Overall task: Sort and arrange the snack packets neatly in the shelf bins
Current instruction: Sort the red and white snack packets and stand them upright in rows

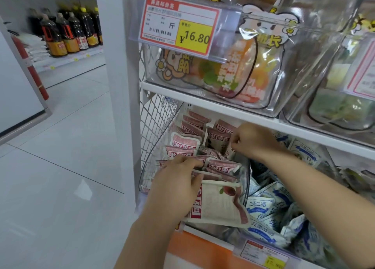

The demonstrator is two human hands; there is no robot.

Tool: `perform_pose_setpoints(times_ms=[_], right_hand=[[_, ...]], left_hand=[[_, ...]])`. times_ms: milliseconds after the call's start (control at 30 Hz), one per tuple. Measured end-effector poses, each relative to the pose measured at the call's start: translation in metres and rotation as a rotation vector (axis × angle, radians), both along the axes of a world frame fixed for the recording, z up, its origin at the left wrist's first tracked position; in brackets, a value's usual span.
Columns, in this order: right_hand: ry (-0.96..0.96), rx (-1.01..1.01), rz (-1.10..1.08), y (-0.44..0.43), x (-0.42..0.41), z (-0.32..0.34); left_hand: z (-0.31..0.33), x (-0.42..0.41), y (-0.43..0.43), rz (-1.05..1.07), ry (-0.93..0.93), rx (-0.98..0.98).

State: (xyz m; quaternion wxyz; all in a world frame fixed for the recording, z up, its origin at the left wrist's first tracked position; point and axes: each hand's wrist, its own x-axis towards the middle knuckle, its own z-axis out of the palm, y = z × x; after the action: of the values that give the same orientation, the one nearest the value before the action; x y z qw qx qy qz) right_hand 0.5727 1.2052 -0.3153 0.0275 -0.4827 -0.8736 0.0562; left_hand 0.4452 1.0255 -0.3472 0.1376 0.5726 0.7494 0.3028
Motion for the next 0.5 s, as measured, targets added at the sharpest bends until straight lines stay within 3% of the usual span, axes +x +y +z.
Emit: perform_pose_setpoints(times_ms=[233,367,500], right_hand=[[0.29,0.212,-0.221,-0.02,0.016,0.008],[0.413,0.327,-0.175,-0.032,0.022,-0.001],[0.702,0.495,-0.045,-0.042,0.024,-0.012]], left_hand=[[0.0,0.0,0.001,0.006,0.001,0.013],[0.0,0.002,0.0,-0.002,-0.008,0.02],[-0.001,0.003,0.001,-0.004,-0.008,0.033]])
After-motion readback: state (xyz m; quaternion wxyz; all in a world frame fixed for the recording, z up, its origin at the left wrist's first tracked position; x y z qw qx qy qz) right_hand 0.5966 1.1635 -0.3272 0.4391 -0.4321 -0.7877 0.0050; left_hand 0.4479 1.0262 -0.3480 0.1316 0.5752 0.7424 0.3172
